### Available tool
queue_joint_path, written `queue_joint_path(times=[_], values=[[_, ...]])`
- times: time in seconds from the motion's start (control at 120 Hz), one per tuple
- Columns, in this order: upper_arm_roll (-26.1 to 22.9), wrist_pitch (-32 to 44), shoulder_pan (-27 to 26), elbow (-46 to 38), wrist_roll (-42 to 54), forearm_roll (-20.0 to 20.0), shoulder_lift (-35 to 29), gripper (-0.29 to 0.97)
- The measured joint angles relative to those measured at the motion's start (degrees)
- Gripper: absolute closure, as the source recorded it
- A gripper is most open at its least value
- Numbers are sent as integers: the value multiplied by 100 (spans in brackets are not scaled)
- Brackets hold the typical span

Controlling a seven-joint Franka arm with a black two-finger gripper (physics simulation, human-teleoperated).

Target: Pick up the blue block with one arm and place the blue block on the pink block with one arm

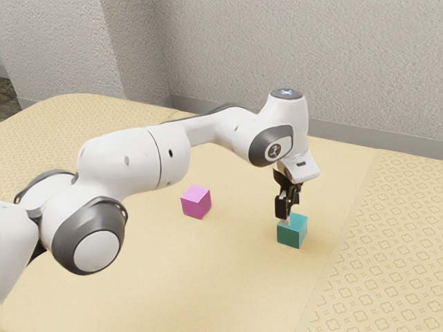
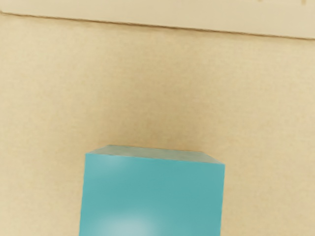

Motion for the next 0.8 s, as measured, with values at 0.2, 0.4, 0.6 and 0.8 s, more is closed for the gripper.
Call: queue_joint_path(times=[0.2, 0.4, 0.6, 0.8], values=[[0, 173, 144, 13, 25, -35, 136, 2], [0, 260, 159, 5, 45, -94, 259, 1], [0, 311, 153, 4, 60, -227, 346, 0], [1, 352, 149, -7, 71, -344, 458, 0]])
